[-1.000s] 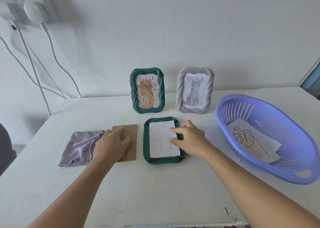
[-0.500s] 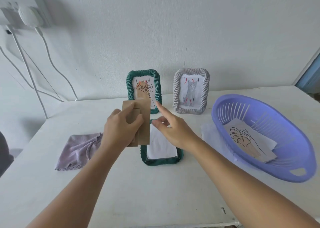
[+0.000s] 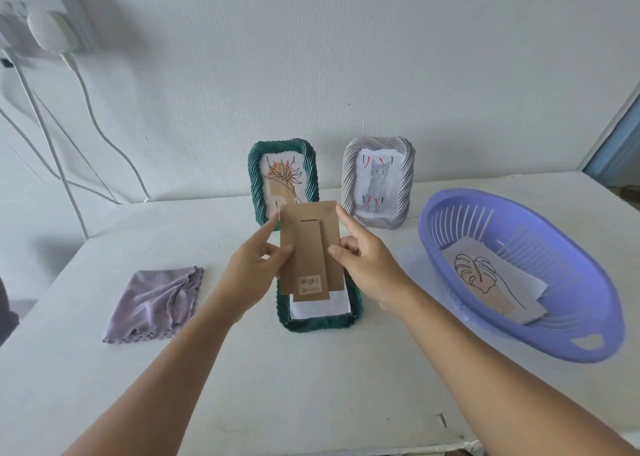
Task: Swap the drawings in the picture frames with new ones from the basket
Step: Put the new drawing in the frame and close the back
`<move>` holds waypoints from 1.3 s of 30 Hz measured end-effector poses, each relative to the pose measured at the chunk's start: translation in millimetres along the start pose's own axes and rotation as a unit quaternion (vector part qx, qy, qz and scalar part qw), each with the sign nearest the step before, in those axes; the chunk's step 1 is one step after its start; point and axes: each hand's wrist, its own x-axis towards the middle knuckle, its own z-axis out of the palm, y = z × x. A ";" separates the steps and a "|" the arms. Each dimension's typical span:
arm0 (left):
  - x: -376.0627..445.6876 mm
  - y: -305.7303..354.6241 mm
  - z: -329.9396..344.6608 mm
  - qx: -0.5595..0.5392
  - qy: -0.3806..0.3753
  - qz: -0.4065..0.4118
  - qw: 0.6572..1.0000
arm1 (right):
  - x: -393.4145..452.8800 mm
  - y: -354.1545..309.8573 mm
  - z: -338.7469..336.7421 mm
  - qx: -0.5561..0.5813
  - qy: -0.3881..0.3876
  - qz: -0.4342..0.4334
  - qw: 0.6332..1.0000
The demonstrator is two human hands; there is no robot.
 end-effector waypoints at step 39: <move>3.9 -19.9 17.0 0.233 -0.054 -0.003 0.971 | 6.3 27.7 -11.0 -0.302 -0.093 0.082 0.945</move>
